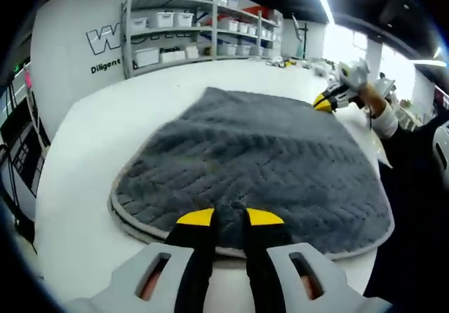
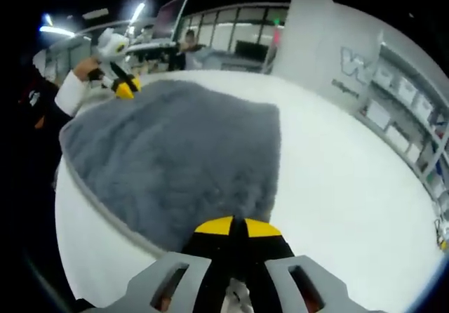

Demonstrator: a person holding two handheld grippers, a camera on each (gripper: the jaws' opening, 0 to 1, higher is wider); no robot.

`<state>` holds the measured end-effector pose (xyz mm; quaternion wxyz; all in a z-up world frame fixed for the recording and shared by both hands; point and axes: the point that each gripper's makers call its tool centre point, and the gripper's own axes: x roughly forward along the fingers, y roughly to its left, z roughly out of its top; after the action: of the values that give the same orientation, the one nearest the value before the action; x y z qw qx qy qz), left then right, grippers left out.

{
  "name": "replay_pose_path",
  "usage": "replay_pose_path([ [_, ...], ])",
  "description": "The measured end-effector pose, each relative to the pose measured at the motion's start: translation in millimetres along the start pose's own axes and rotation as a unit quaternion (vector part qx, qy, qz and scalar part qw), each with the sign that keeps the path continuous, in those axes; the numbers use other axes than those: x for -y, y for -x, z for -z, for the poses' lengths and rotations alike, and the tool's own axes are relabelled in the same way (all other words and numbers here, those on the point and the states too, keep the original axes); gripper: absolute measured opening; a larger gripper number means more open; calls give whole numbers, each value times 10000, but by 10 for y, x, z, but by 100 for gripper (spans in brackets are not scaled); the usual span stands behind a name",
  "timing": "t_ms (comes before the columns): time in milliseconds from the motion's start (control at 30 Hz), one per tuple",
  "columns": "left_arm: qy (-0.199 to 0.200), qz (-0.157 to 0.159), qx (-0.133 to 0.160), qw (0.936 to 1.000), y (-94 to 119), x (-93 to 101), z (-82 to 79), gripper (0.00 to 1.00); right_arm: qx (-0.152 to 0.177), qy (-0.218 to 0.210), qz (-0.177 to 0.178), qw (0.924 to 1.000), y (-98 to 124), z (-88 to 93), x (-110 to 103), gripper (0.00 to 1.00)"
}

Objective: Open the folded towel by lifting each exposed corner and separating the folded layers until the towel lies flat within the target outline without major curled edges

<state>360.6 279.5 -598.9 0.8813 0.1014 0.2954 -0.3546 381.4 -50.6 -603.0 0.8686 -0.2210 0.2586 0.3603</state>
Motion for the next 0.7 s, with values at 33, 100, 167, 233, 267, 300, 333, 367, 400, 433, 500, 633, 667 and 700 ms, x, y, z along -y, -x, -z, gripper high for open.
replay_pose_path([
  [33, 14, -11, -2, 10000, -1, -6, -1, 13, -9, 8, 8, 10000, 2, 1, -4, 0],
  [100, 11, -45, -5, 10000, -10, -19, -8, 11, -48, 55, 46, 10000, 8, 5, -18, 0],
  [167, 23, -67, 3, 10000, -21, -29, -16, 11, -77, 87, 75, 9999, 16, 10, -25, 0],
  [233, 64, -97, 10, 9999, -37, -38, -26, 10, -88, 88, 89, 9999, 20, 14, -29, 0],
  [267, 28, -124, 6, 9999, -43, -35, -30, 10, -102, 75, 99, 9999, 28, 20, -37, 0],
  [300, 18, -135, 0, 9999, -45, -37, -32, 10, -108, 70, 101, 9999, 34, 22, -42, 0],
  [333, 14, -144, -3, 9999, -46, -41, -34, 10, -120, 67, 103, 9999, 41, 27, -52, 0],
  [367, 17, -160, 4, 9999, -52, -48, -37, 10, -132, 66, 109, 9998, 48, 32, -63, 0],
  [400, 22, -167, 16, 9999, -56, -52, -41, 9, -145, 77, 120, 9998, 57, 39, -77, 0],
  [433, 27, -171, 22, 9998, -60, -60, -44, 9, -156, 87, 126, 9998, 64, 41, -85, 0],
  [500, 37, -187, 46, 9998, -70, -71, -52, 9, -180, 93, 131, 9997, 75, 51, -100, 0],
  [633, 159, -194, 87, 9996, -91, -103, -69, 9, -195, 72, 121, 9997, 88, 62, -117, 0],
  [667, 176, -196, 93, 9996, -94, -104, -71, 9, -200, 68, 115, 9997, 92, 65, -124, 0],
  [700, 191, -202, 101, 9996, -98, -103, -73, 9, -208, 59, 108, 9997, 97, 68, -132, 0],
])
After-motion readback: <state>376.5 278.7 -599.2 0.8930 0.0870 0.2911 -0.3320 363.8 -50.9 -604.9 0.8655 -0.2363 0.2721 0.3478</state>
